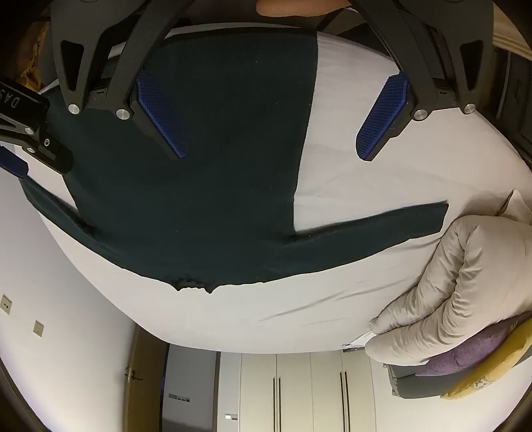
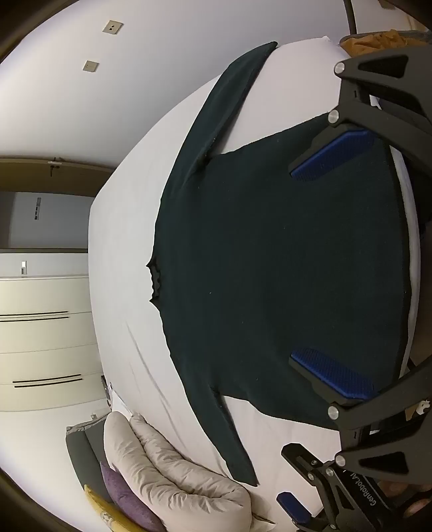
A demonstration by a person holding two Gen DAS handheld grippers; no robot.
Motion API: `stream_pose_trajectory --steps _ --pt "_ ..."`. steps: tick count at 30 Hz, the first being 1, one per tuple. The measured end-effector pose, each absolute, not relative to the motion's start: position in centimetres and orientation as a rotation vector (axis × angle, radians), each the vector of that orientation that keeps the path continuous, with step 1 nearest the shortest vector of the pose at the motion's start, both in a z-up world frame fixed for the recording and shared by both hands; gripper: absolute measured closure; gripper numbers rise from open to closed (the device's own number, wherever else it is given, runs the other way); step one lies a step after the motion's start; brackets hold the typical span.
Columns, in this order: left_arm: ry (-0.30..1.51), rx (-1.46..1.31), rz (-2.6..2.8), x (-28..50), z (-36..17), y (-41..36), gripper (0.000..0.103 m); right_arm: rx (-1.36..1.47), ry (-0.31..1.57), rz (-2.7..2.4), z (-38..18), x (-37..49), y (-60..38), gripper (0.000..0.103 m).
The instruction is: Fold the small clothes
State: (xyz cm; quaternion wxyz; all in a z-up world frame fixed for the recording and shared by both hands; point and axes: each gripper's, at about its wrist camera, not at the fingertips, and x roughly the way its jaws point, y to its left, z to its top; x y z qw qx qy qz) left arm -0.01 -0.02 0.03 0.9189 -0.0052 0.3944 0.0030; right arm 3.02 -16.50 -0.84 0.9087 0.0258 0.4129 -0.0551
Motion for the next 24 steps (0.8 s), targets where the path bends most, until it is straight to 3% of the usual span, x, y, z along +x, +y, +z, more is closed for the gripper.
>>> stream_pose_trajectory --steps 24 --pt "0.819 -0.010 0.009 0.08 -0.19 0.31 0.000 0.024 0.856 -0.128 -1.04 2.92 -16.34 0.000"
